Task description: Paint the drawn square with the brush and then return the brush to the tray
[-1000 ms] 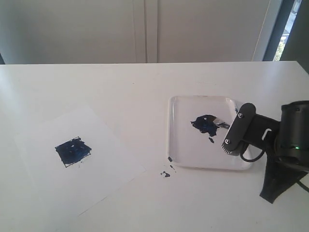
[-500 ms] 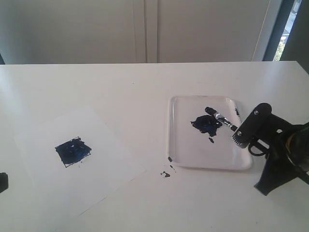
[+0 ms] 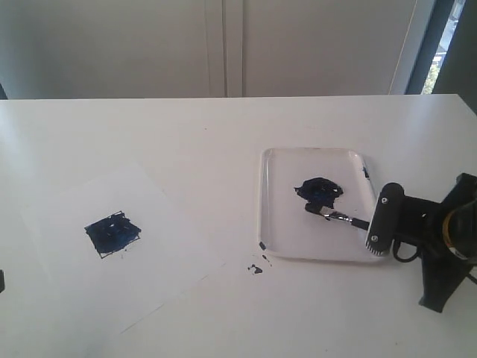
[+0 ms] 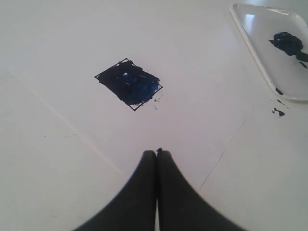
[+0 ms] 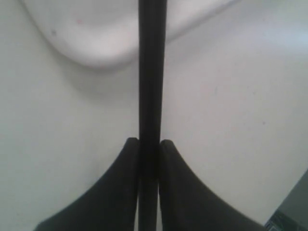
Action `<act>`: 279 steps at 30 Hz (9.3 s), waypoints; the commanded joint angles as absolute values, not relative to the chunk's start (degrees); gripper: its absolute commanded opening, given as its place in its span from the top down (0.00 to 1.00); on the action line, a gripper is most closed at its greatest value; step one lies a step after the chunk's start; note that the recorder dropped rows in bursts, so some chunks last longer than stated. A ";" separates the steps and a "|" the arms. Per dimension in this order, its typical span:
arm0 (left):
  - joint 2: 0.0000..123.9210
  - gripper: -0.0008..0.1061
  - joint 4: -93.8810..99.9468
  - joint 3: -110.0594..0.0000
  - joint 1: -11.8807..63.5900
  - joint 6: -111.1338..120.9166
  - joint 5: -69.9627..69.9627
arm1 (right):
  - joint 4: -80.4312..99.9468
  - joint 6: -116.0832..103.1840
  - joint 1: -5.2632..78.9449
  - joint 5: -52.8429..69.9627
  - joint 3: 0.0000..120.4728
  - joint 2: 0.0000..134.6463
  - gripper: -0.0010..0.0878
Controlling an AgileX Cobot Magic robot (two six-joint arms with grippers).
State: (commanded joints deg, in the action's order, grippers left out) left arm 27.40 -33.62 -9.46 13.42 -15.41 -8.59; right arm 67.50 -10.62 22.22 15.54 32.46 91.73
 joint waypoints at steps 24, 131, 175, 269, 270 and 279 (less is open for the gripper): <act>27.40 0.99 -33.65 -9.46 13.42 -16.44 -8.70 | 74.26 -20.99 20.45 17.10 36.02 94.21 0.87; 27.40 0.99 -36.00 -0.15 13.30 -14.35 31.43 | 55.00 -50.39 17.11 -13.06 26.75 41.91 0.99; 0.00 0.99 -35.72 0.00 -9.04 -14.35 31.48 | 54.62 -51.72 5.03 -20.74 3.31 0.00 0.99; 0.00 0.99 -14.97 0.00 -7.70 -19.30 -10.74 | 29.60 -43.55 5.15 21.75 0.00 0.00 0.99; 0.00 0.99 -14.97 0.00 -7.70 -19.30 -10.74 | 29.60 -43.55 5.15 21.75 0.00 0.00 0.99; 0.00 0.99 -14.97 0.00 -7.70 -19.30 -10.74 | 29.60 -43.55 5.15 21.75 0.00 0.00 0.99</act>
State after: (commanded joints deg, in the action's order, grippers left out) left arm 0.00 -14.97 0.00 -7.70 -19.30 -10.74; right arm 29.60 -43.55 5.15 21.75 0.00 0.00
